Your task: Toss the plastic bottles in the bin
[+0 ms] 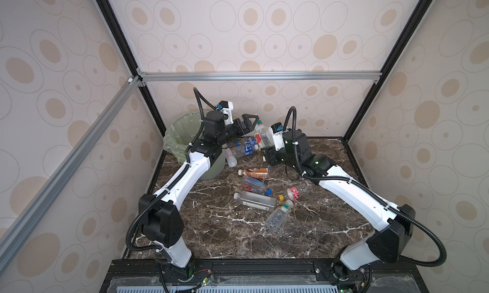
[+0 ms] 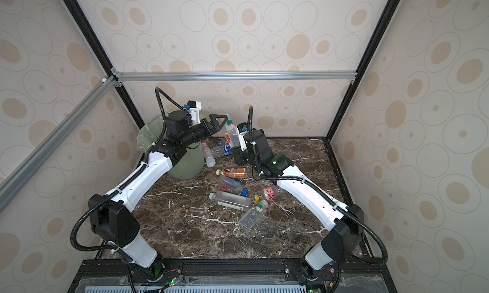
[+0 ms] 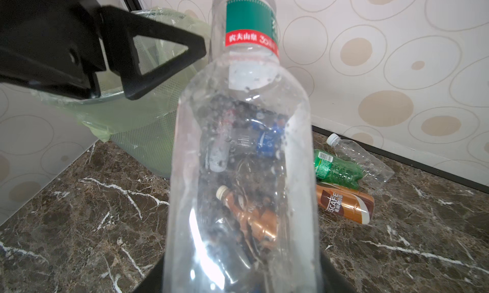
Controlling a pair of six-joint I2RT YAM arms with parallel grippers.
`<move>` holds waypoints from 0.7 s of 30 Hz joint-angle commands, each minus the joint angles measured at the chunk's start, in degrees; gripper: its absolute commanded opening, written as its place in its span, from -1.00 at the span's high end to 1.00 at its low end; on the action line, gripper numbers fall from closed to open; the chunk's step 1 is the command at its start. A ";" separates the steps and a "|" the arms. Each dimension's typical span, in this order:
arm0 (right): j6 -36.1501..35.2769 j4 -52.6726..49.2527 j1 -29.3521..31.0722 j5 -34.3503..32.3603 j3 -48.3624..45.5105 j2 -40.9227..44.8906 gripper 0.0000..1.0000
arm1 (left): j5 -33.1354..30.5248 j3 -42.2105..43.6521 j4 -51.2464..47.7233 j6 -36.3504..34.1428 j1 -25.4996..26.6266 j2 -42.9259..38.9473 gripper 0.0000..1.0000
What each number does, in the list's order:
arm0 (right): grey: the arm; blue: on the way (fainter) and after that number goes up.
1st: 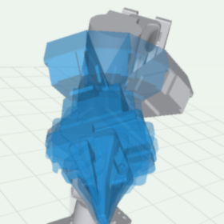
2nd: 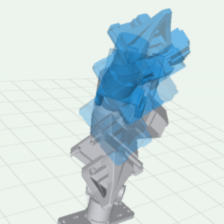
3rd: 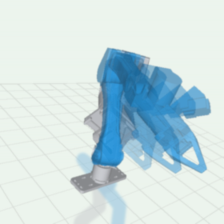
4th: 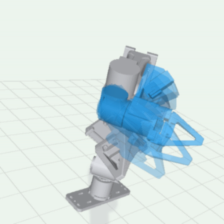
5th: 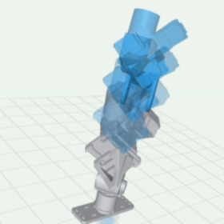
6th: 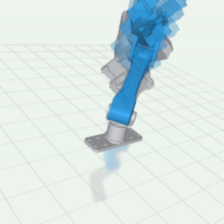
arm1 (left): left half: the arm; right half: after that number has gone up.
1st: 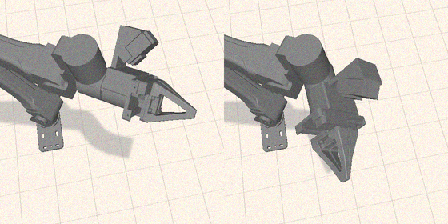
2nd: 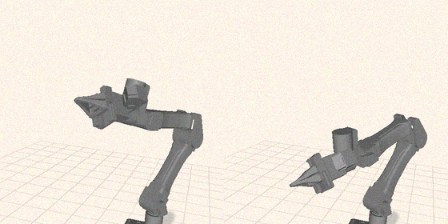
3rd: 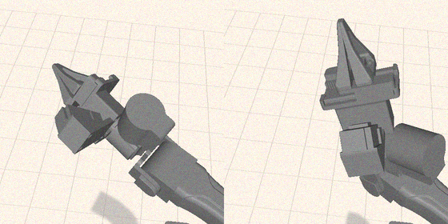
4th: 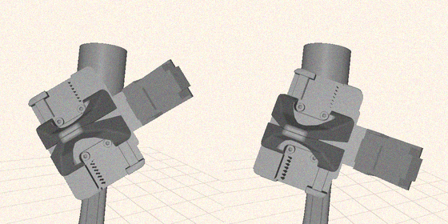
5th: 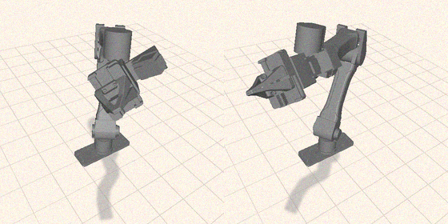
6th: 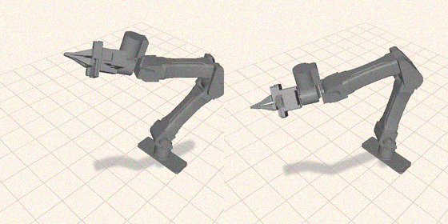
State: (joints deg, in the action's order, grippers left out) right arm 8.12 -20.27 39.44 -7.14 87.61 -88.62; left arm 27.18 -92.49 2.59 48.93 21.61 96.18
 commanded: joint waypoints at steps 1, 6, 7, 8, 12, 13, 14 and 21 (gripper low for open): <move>0.63 -1.06 -0.17 2.46 3.78 -2.21 -0.02 | 3.40 -4.25 2.68 1.90 0.27 1.82 -0.97; 1.64 -1.32 -0.23 4.35 6.61 -4.86 -0.02 | 3.17 -6.37 1.86 1.00 0.20 2.78 -0.76; 1.75 -1.18 -0.16 4.43 6.86 -5.03 -0.02 | 3.38 -6.47 1.96 1.14 0.23 2.87 -0.69; 1.83 -1.07 -0.15 4.41 7.06 -5.15 -0.02 | 3.66 -6.24 1.98 1.36 0.27 2.87 -0.64; 2.33 -1.09 -0.18 5.07 7.58 -5.17 -0.01 | 3.61 -5.71 1.94 1.26 0.26 3.12 -0.49; 2.38 -0.87 -0.16 5.12 7.36 -4.91 -0.01 | 3.58 -5.92 1.80 1.09 0.28 3.30 -0.47; 2.43 -0.59 -0.21 5.16 7.03 -4.67 -0.01 | 3.56 -5.86 1.94 1.01 0.27 3.46 -0.41; 3.60 3.49 -0.16 6.17 3.89 -3.48 -0.01 | 4.55 -5.66 4.51 2.90 0.28 4.25 -0.25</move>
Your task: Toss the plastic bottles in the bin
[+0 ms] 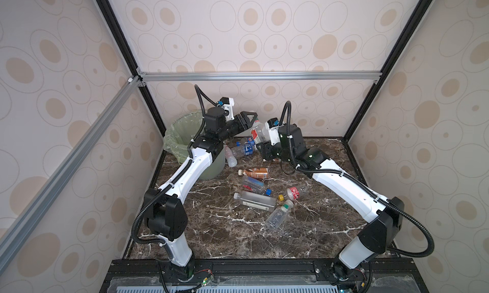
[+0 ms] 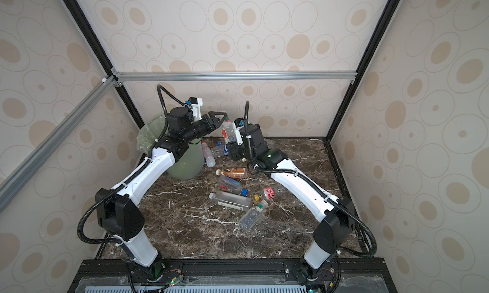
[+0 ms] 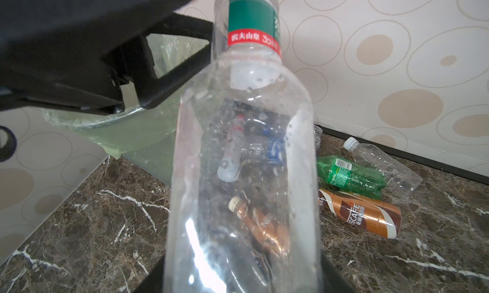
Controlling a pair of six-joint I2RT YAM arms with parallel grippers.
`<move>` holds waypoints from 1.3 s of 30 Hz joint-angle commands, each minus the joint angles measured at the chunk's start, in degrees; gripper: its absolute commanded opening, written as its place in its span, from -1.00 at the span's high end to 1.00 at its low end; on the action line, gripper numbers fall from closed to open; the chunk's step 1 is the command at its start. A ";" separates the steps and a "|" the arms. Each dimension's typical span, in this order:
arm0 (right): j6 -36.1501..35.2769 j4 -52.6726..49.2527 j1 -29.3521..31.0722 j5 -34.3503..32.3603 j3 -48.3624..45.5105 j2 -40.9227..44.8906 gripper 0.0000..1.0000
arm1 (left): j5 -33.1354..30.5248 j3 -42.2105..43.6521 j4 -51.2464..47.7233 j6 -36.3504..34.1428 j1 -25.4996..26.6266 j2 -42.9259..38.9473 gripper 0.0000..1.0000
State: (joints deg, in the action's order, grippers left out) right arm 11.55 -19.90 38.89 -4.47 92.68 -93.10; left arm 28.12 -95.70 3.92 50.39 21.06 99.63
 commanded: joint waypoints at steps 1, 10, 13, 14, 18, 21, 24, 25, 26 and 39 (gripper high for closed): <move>0.30 3.18 0.38 3.67 -1.10 0.87 -0.01 | 3.67 -2.56 3.42 1.39 0.78 0.80 -0.20; -0.20 4.93 0.64 4.14 -1.47 0.16 0.00 | 4.29 -1.41 5.69 1.29 0.78 1.40 -0.15; -0.17 6.26 0.66 4.03 -1.98 0.10 0.00 | 5.09 -2.20 5.43 1.39 0.82 2.30 -0.28; -0.10 6.57 0.74 4.03 -2.07 0.02 0.00 | 5.18 -2.57 5.03 1.21 0.78 2.52 -0.34; 0.03 8.26 0.74 3.90 -2.68 -0.11 0.00 | 4.40 -4.31 2.84 -0.43 0.81 2.77 -0.28; -0.05 8.54 0.75 3.76 -2.63 -0.38 0.00 | 3.54 -4.27 2.78 -0.91 0.79 2.37 -0.05; -0.30 8.22 0.70 3.72 -2.42 -0.34 0.00 | 2.58 -4.12 2.73 -1.24 0.63 2.01 0.05; -0.48 8.21 0.75 3.56 -2.59 -0.30 -0.01 | 2.47 -4.12 2.71 -1.21 0.58 1.90 0.06; -0.65 8.21 0.75 3.35 -2.81 -0.09 -0.01 | 2.14 -4.06 2.60 -1.31 0.55 1.81 0.10; -2.36 8.85 0.70 1.86 -4.18 1.31 -0.13 | 0.81 -4.54 -0.83 -4.85 0.57 1.26 0.55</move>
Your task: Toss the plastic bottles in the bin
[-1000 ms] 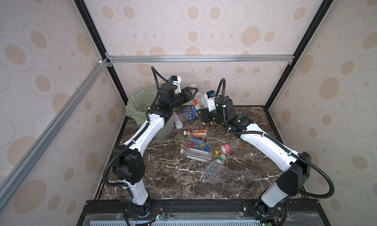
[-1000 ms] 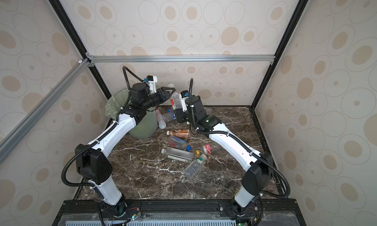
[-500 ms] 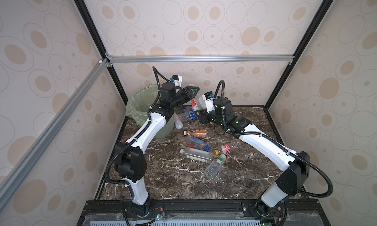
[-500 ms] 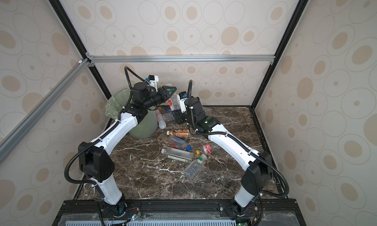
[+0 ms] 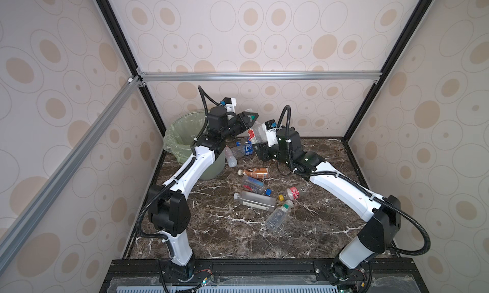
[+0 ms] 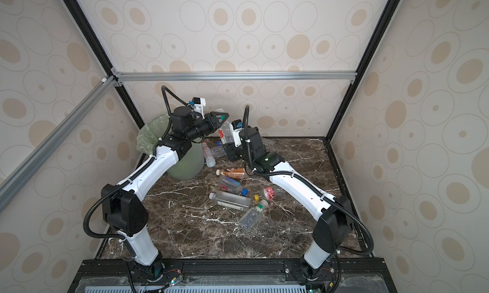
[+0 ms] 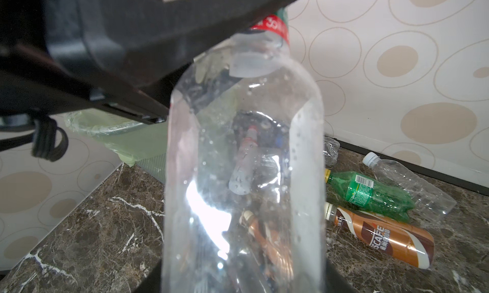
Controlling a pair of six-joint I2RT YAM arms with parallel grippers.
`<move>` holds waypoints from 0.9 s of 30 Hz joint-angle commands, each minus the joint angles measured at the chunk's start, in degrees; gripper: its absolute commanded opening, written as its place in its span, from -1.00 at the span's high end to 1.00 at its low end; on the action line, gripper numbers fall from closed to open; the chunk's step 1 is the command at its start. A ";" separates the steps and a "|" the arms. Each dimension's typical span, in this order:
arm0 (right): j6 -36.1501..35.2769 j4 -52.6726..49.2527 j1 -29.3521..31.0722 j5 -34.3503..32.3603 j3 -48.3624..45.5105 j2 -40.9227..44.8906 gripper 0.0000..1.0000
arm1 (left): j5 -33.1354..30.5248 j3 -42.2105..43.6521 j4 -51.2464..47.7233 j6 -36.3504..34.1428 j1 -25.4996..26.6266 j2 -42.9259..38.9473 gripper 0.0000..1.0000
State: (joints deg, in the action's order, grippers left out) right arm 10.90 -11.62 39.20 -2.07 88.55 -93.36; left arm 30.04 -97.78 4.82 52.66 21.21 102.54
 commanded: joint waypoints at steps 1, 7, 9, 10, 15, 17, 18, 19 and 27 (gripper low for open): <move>-1.77 0.46 0.39 -0.86 0.10 1.60 -0.19 | -1.76 -3.03 -2.89 -7.97 0.38 -1.64 0.56; -1.54 -0.64 0.43 -0.38 -0.18 2.70 -0.58 | -2.39 -6.50 -7.27 -10.61 -1.47 -0.94 0.58; -1.46 -0.14 0.40 -0.87 -1.54 3.85 -0.68 | -4.06 -7.91 -8.81 -11.97 -2.62 -0.81 0.61; -1.45 0.12 0.39 -1.01 -2.24 4.45 -0.73 | -5.10 -8.66 -9.73 -12.72 -3.15 -0.69 0.63; -2.31 -0.60 0.43 -2.49 -3.72 6.51 -0.97 | -4.84 -11.45 -10.73 -13.45 -5.50 0.17 0.68; -2.29 -0.23 0.43 -2.79 -4.75 7.50 -1.00 | -6.14 -12.83 -11.29 -14.74 -6.34 0.18 0.67; -2.24 -0.08 0.43 -2.79 -5.16 7.90 -1.00 | -7.03 -13.64 -11.68 -15.49 -6.67 0.13 0.66; -2.30 0.17 0.39 -2.69 -5.56 8.26 -0.99 | -8.34 -14.81 -12.16 -16.30 -7.11 0.06 0.66; -0.94 3.96 0.45 -0.70 -6.31 8.74 -0.99 | -22.13 -25.38 -16.07 -27.38 -9.43 -0.10 0.65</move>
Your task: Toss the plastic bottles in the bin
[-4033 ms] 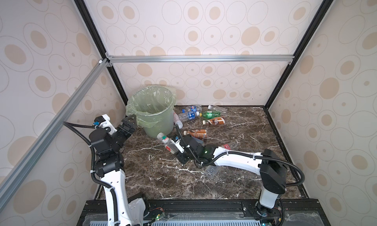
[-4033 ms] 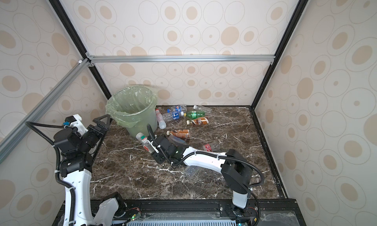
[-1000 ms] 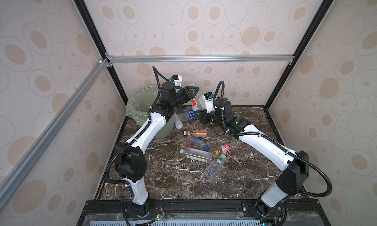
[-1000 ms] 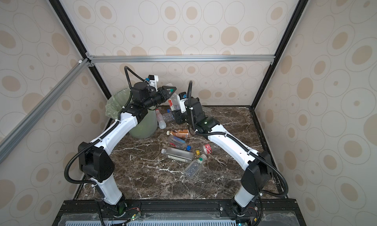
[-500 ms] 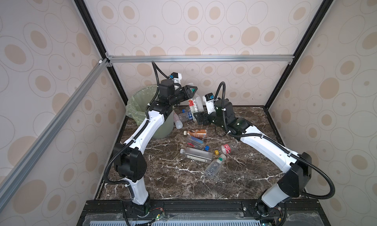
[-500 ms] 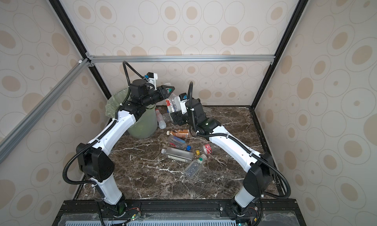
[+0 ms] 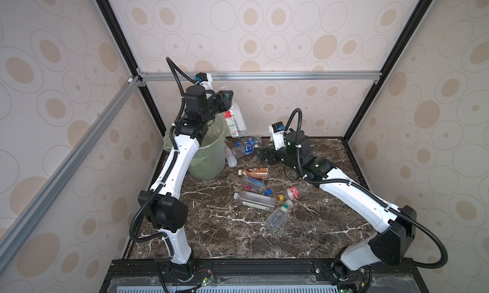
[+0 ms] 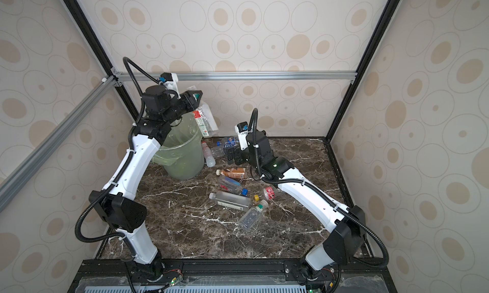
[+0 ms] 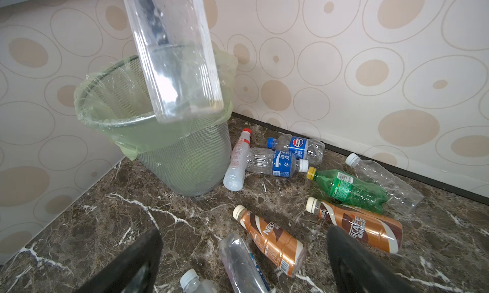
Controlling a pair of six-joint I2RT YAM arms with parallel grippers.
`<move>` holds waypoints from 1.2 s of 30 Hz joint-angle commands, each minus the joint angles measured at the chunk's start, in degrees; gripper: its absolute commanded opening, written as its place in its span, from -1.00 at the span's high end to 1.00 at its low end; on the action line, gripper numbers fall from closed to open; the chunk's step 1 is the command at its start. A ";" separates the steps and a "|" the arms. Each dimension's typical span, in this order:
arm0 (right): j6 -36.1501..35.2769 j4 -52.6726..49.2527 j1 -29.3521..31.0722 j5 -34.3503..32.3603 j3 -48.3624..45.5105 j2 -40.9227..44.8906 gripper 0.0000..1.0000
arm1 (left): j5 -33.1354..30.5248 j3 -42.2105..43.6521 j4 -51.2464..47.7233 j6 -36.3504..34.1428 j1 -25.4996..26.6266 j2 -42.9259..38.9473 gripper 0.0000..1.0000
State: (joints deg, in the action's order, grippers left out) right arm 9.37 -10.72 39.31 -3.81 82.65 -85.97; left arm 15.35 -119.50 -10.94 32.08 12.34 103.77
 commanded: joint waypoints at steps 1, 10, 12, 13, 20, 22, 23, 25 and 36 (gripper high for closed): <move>0.61 4.23 0.46 1.86 -0.39 1.42 -0.99 | -9.46 -3.32 0.47 -8.07 -0.55 -2.18 0.65; -2.94 11.15 3.72 3.42 2.74 0.31 -1.00 | -22.15 11.75 17.51 -18.70 -0.54 -14.49 0.65; -4.18 12.50 4.60 3.88 3.49 -0.14 -1.00 | -23.35 15.01 22.15 -20.87 -0.52 -17.07 0.65; -4.67 12.76 5.11 4.23 4.31 -0.70 -0.99 | -23.90 15.98 23.79 -22.00 -0.55 -17.92 0.65; -5.20 11.22 6.08 4.57 9.08 -3.96 -0.99 | -25.13 20.90 33.01 -27.45 -0.67 -21.93 0.64; -5.31 10.83 6.10 4.52 9.37 -4.37 -0.99 | -25.11 22.44 35.78 -29.00 -0.87 -23.25 0.64; -5.26 10.72 6.11 4.36 9.22 -4.56 -0.99 | -25.11 22.74 36.50 -29.54 -0.87 -23.59 0.64; -5.33 10.38 6.09 3.92 8.88 -4.79 -1.00 | -25.56 23.42 37.66 -30.14 -1.09 -24.35 0.64; -4.78 10.36 6.10 2.96 6.85 -4.33 -0.99 | -24.39 19.25 12.25 -17.96 -7.21 -14.13 -0.07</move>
State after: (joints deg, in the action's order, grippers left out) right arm 4.99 -0.84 45.04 -0.19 90.45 -90.80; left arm -10.63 -97.71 12.10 10.83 5.43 86.59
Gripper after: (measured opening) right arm 0.997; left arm 0.467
